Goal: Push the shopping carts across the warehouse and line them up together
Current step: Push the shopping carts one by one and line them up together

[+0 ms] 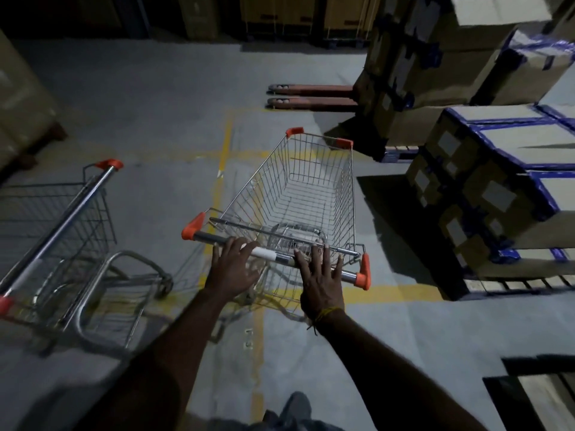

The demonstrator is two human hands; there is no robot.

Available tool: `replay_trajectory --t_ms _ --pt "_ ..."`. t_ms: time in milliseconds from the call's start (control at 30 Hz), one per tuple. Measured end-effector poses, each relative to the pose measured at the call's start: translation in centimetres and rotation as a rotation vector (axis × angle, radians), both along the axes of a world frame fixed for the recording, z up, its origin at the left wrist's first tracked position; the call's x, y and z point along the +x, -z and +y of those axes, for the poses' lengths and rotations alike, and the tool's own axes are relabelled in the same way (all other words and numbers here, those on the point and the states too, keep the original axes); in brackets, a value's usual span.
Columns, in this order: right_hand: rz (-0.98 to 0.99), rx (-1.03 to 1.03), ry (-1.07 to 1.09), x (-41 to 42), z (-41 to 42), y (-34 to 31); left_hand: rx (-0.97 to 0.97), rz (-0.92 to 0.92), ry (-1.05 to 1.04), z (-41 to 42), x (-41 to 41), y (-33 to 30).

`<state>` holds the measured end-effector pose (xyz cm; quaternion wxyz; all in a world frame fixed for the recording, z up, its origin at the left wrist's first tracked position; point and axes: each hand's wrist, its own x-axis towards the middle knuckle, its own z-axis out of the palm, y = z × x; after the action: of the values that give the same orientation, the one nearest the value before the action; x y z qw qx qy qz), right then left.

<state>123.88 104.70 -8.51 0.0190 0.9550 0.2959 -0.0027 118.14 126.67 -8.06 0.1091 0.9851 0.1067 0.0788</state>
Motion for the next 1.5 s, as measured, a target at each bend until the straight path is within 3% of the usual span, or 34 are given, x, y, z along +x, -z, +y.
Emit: replay_trajectory --t_ms 133,267,567,967,1500 --pt "0.037 0.061 0.167 -3.9 -1.7 0.1 0.022 0.059 0.032 -2.7 -4.0 0.4" --pt "0.09 0.069 0.173 -7.3 -4.5 0.4 0.053 0.049 0.054 -5.8 -8.5 0.8" --pt "0.137 -0.122 -0.032 -12.3 -12.8 -1.5 0.084 0.024 -0.065 -14.6 -17.9 1.9" --pt "0.106 -0.07 -0.26 -20.2 -20.4 -0.5 0.149 -0.009 -0.283 -25.4 -29.9 2.3" --pt "0.074 -0.128 -0.641 -23.4 -33.9 -0.9 0.081 -0.004 -0.708 -46.4 -38.0 1.7"
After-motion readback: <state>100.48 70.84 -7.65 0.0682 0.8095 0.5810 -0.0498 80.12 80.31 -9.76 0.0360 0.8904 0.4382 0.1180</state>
